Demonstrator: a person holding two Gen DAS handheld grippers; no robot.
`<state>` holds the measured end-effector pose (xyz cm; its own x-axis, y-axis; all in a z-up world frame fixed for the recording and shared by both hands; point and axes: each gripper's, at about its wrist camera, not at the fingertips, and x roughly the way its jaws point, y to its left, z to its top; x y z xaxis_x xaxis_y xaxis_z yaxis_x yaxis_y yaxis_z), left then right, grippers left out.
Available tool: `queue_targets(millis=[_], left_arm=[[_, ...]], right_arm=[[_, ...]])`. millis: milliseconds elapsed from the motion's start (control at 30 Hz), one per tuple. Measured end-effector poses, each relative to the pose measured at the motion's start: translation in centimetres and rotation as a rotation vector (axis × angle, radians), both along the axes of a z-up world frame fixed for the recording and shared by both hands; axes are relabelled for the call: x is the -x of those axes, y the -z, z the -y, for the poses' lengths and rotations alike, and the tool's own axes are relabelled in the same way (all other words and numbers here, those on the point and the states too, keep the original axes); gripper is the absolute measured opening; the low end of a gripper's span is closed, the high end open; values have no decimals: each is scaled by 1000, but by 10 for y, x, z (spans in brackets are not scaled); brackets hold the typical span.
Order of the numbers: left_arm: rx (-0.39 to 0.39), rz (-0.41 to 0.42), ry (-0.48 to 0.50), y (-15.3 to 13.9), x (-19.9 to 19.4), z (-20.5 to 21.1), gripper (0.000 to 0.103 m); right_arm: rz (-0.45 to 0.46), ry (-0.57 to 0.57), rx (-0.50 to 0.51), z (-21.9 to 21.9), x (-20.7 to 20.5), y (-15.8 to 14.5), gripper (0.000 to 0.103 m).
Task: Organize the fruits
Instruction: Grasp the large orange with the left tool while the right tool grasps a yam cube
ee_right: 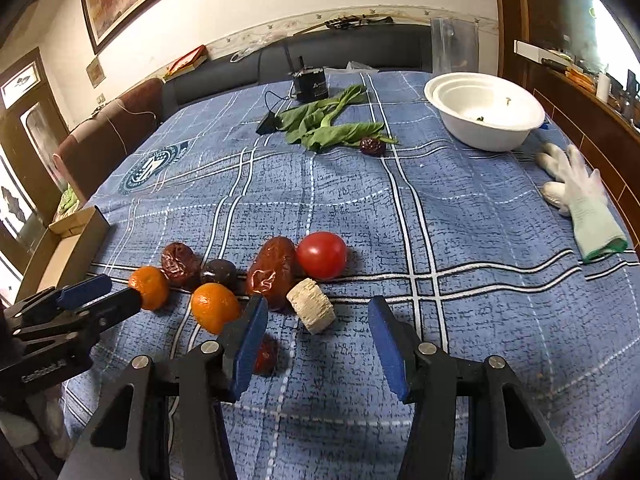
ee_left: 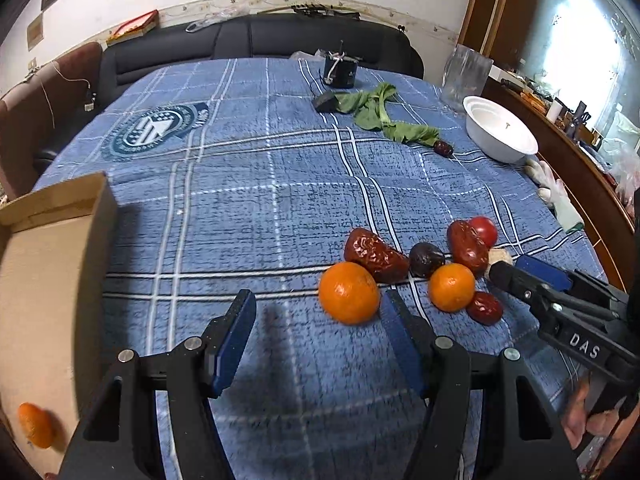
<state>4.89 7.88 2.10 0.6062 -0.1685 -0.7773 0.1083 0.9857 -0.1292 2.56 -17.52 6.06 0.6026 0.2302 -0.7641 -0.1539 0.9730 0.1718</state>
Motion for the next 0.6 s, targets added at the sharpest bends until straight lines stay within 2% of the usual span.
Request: queue_targets(millis=[233, 400, 433, 467, 533, 600], left_arm=[[33, 7, 12, 11, -10, 2, 64], [52, 22, 11, 11, -11, 1, 63], [62, 24, 10, 10, -10, -1, 54], [74, 25, 7, 10, -10, -3, 50], [99, 25, 33, 10, -10, -1, 31], [86, 31, 43, 9, -9, 3, 30]], right_arm=[[-13, 0, -18, 2, -8, 8, 48], [-7, -15, -23, 0, -7, 9, 39], [-4, -17, -20, 0, -7, 9, 38], [1, -16, -17, -1, -6, 8, 35], [16, -9, -6, -2, -3, 6, 32], [24, -1, 12, -3, 0, 5, 23]])
